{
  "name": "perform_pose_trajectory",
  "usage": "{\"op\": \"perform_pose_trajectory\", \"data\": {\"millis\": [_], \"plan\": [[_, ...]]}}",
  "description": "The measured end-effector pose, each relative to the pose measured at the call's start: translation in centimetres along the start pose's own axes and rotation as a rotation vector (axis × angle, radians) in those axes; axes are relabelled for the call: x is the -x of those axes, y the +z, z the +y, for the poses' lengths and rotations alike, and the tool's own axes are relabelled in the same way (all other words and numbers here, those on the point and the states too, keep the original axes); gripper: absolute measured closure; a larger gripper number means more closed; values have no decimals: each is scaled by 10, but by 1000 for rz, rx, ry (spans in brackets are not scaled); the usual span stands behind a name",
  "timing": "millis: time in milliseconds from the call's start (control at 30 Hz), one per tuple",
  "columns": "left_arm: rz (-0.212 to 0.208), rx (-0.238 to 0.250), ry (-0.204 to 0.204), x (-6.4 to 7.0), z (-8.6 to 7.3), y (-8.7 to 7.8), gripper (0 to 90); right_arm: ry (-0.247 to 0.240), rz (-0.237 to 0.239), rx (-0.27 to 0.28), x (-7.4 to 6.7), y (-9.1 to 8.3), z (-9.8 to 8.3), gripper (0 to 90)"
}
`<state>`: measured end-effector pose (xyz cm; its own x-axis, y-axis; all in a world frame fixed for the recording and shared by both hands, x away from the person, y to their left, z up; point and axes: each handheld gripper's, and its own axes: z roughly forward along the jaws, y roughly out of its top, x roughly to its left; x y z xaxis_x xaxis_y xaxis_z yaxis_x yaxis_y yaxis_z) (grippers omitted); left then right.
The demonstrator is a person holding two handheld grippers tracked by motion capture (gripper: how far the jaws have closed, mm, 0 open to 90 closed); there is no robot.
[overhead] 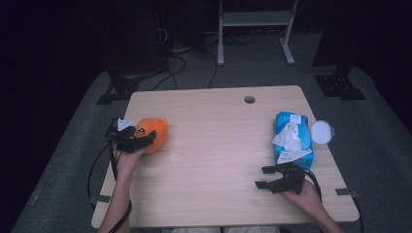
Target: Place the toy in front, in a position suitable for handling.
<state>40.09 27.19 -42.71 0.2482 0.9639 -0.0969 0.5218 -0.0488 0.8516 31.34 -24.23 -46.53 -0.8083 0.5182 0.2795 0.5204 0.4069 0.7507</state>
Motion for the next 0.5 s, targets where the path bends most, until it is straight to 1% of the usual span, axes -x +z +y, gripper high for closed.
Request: {"op": "perform_pose_trajectory", "data": {"millis": [67, 133, 200, 233, 367, 433, 467, 500], "plan": [[3, -4, 9, 1, -1, 1, 165, -1, -2, -1, 0, 0, 0, 258], [10, -14, 30, 2, -3, 2, 216, -4, -2, 3, 0, -1, 0, 258], [1, -25, 45, 3, -4, 2, 270, -3, -4, 5, 0, -2, 1, 258], [7, -28, 63, 3, -4, 1, 306, -3, -4, 7, 0, -2, 1, 258], [8, -32, 59, 1, -5, -1, 390, 1, -5, 10, 1, -4, 1, 258], [12, -32, 64, 1, -5, -1, 428, 0, -5, 10, 1, -4, 1, 258], [11, -37, 57, 2, -4, -1, 439, 0, -5, 13, 1, -5, 0, 258], [12, -42, 62, 2, -4, 0, 451, 6, -3, 17, 1, -5, 0, 258]]}}
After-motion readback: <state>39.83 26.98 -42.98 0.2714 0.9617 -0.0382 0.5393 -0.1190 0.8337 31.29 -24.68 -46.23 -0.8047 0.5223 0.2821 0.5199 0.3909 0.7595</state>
